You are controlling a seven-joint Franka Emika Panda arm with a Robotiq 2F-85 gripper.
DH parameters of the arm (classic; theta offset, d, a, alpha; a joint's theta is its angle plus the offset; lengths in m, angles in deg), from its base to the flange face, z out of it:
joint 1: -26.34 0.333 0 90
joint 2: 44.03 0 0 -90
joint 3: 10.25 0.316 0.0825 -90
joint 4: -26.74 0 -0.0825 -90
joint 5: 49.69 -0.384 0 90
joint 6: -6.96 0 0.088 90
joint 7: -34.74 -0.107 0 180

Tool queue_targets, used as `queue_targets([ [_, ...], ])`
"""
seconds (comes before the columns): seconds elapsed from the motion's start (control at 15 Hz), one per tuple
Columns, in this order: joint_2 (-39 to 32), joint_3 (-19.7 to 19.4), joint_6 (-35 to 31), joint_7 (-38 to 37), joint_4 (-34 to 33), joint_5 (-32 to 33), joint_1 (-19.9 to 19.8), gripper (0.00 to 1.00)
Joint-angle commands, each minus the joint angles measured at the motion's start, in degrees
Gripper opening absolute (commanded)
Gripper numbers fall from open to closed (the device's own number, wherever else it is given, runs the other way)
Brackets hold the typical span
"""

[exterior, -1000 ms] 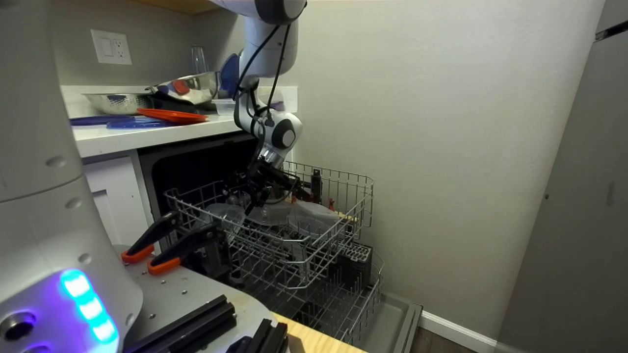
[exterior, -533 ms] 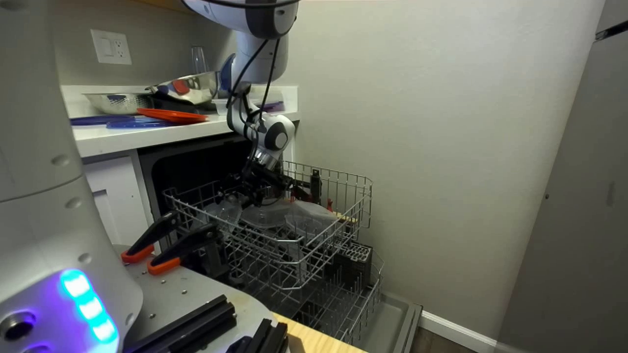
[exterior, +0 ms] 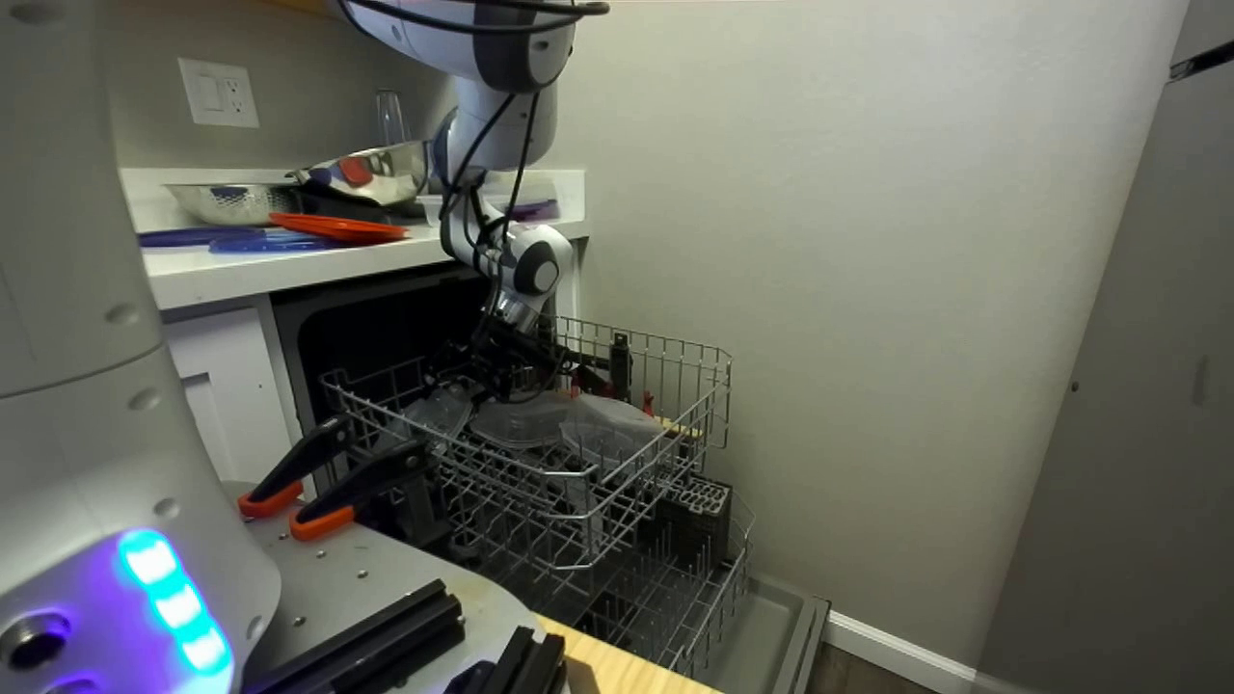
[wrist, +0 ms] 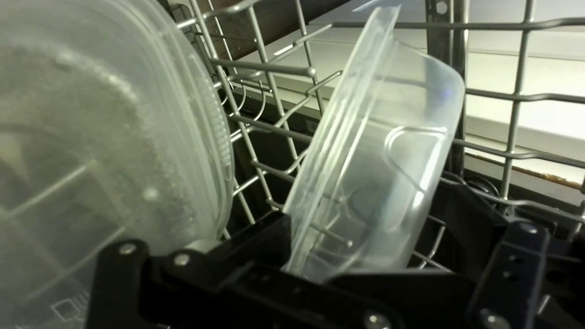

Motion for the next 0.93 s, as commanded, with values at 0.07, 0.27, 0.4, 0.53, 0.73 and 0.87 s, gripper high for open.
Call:
queue_targets([
  [0.07, -1.79, 1.34, 3.05, 5.72, -1.59, -1.05, 0.07, 1.0],
  [0.27, -1.16, 2.21, 4.69, 12.54, -1.29, -1.13, -0.31, 1.0],
  [0.4, -1.12, 2.03, 5.09, 15.03, -1.66, -1.53, -0.14, 1.0],
  [0.53, -1.3, 1.9, 5.97, 16.92, -2.12, -1.79, -0.06, 1.0],
  [0.73, -1.33, 1.59, 6.42, 19.22, -2.41, -1.73, 0.15, 1.0],
  [0.87, -1.43, 1.72, 7.39, 21.73, -2.69, -1.47, 0.14, 1.0],
])
